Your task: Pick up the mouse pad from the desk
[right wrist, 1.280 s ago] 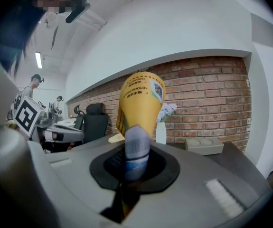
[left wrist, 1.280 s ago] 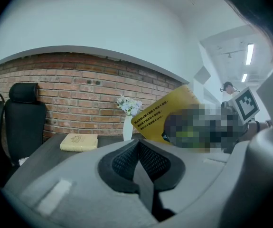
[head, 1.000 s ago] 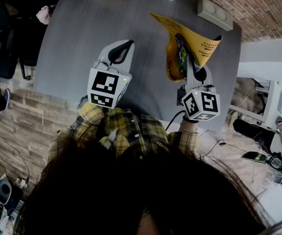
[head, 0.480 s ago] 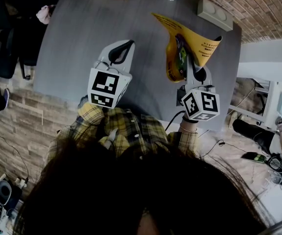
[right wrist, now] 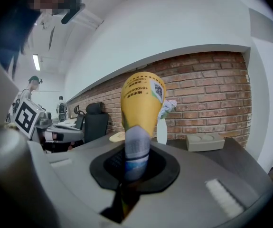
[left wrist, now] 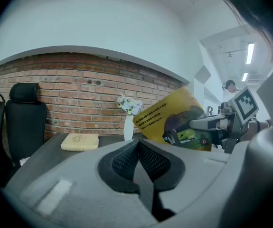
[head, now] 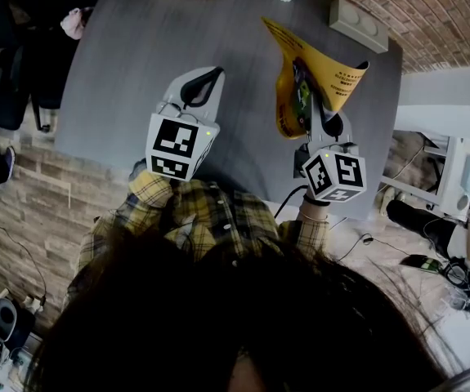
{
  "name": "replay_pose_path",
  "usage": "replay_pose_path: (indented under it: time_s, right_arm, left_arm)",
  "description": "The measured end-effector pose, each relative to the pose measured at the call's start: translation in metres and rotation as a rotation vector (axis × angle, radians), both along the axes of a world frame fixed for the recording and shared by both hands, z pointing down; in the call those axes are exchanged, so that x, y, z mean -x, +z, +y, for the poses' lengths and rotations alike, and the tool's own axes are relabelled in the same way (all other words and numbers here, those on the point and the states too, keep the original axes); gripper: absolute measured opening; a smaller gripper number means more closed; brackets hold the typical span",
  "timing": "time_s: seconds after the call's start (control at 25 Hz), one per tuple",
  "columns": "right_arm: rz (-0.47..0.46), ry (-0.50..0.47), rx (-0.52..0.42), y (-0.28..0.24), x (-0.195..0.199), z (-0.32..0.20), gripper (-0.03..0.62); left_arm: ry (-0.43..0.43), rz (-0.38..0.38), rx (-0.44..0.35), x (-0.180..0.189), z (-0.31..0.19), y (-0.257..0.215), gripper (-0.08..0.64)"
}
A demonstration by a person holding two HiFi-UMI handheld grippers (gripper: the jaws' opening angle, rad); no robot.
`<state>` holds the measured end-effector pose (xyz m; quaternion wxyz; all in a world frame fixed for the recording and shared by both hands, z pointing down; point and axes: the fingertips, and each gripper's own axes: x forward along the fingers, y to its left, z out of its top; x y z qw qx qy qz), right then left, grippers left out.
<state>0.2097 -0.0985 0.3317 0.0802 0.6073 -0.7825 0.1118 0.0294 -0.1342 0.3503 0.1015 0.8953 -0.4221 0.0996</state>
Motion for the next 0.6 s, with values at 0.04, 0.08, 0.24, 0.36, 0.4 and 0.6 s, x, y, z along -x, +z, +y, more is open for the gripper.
replay_pose_path:
  time_s: [0.04, 0.08, 0.24, 0.36, 0.4, 0.6]
  right_arm:
    - [0.002, 0.000, 0.001, 0.0001, 0.0003, -0.0003, 0.022]
    - [0.002, 0.001, 0.002, 0.0002, 0.0005, -0.0005, 0.023]
    - [0.001, 0.002, 0.002, -0.0004, 0.0009, 0.0000, 0.022]
    - [0.001, 0.004, 0.004, 0.0000, -0.0003, 0.0001, 0.023]
    - [0.002, 0.005, 0.005, 0.0004, -0.0007, 0.0002, 0.023]
    - [0.006, 0.008, 0.006, 0.0020, -0.0013, 0.0008, 0.023]
  left_arm:
    - [0.000, -0.001, 0.001, 0.0004, -0.0004, 0.0002, 0.003]
    - [0.000, -0.001, 0.002, 0.0009, -0.0006, 0.0003, 0.003]
    - [-0.001, -0.001, 0.001, 0.0020, -0.0007, -0.0009, 0.003]
    - [-0.001, -0.004, 0.000, 0.0020, -0.0010, -0.0003, 0.003]
    - [-0.002, -0.005, 0.000, 0.0020, -0.0011, -0.0001, 0.003]
    - [-0.004, -0.006, -0.003, 0.0031, -0.0021, 0.0010, 0.003]
